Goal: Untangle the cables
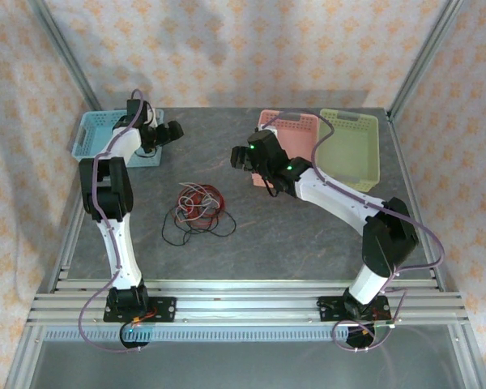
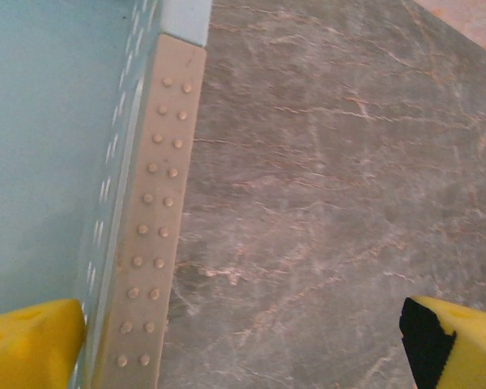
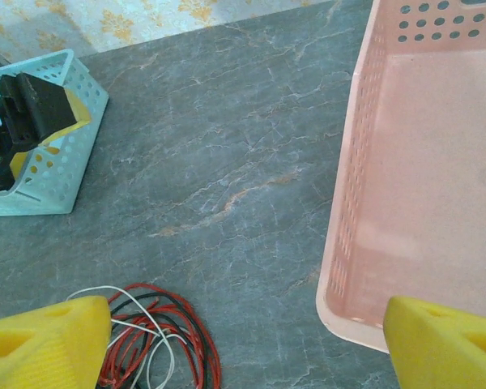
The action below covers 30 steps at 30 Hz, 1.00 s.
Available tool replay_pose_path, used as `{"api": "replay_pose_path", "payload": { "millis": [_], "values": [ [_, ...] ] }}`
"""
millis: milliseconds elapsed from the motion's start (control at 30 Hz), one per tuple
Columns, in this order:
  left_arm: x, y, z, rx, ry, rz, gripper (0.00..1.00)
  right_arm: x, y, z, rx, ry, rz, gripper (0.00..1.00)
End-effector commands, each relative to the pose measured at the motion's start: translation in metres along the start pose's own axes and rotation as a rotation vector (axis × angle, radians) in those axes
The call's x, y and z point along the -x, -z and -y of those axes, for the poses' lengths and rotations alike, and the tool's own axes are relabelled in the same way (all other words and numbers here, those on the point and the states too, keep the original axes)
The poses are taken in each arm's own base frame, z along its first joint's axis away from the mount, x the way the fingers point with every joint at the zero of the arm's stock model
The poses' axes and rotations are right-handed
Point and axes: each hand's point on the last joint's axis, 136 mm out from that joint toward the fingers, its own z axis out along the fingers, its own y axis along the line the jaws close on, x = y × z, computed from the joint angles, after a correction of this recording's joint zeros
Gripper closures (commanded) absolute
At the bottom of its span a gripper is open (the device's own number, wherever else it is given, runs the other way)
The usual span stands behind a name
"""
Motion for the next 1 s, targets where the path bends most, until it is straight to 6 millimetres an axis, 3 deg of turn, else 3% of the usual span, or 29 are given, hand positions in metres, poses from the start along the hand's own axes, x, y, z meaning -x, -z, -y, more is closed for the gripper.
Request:
{"api": "replay_pose_path", "payload": {
  "millis": [0, 233, 467, 667, 800, 967],
  "values": [
    [-0.01, -0.007, 0.024, -0.067, -0.056, -0.05, 0.01, 0.008, 0.003, 0.003, -0.011, -0.032, 0.035, 0.13],
    [-0.031, -0.012, 0.073, -0.165, -0.13, -0.099, 0.01, 0.009, 0.007, 0.02, -0.08, -0.085, 0.073, 0.15],
    [-0.074, -0.031, 0.144, -0.288, -0.217, -0.174, 0.01, 0.007, 0.011, 0.062, -0.163, -0.214, 0.083, 0.18],
    [-0.089, -0.043, 0.198, -0.38, -0.292, -0.217, 0.01, 0.007, 0.025, 0.07, -0.159, -0.208, 0.109, 0.18],
    [-0.081, -0.036, 0.202, -0.337, -0.367, -0.198, 0.01, 0.007, 0.033, 0.07, -0.132, -0.189, 0.131, 0.18],
    [-0.071, -0.001, 0.17, -0.129, -0.635, -0.14, 0.01, 0.014, 0.051, 0.063, -0.053, -0.134, 0.185, 0.17]
  ]
}}
